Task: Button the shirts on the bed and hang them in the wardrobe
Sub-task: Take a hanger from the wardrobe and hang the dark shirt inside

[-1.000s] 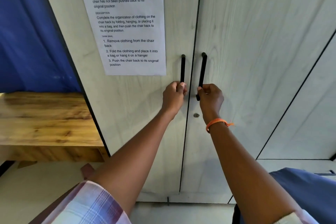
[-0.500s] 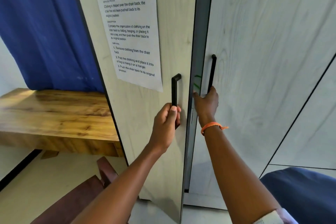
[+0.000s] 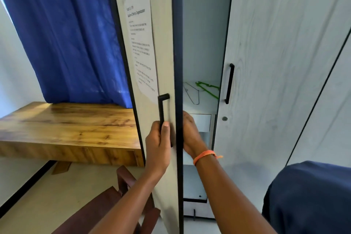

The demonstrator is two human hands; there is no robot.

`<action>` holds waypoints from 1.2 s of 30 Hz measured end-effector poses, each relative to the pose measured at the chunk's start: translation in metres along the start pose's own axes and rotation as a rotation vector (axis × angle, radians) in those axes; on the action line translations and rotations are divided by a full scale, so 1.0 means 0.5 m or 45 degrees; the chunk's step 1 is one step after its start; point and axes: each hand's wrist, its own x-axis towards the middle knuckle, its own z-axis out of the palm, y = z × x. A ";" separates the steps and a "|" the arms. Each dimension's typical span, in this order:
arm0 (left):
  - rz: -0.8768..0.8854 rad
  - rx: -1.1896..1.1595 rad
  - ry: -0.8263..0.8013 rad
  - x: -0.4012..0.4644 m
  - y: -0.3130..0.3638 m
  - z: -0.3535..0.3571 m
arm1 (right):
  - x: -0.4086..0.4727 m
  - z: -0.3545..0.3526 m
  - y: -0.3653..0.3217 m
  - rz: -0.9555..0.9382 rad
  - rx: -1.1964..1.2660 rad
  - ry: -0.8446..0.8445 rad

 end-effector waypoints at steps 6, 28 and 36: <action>-0.042 0.078 0.218 -0.024 0.004 -0.089 | -0.034 0.131 0.059 0.001 0.013 0.011; 0.594 0.335 0.467 -0.041 0.085 -0.166 | -0.062 0.236 0.101 -0.081 -0.158 0.012; 0.090 0.158 0.244 0.077 0.029 0.002 | 0.057 0.082 0.072 -0.111 -0.249 0.293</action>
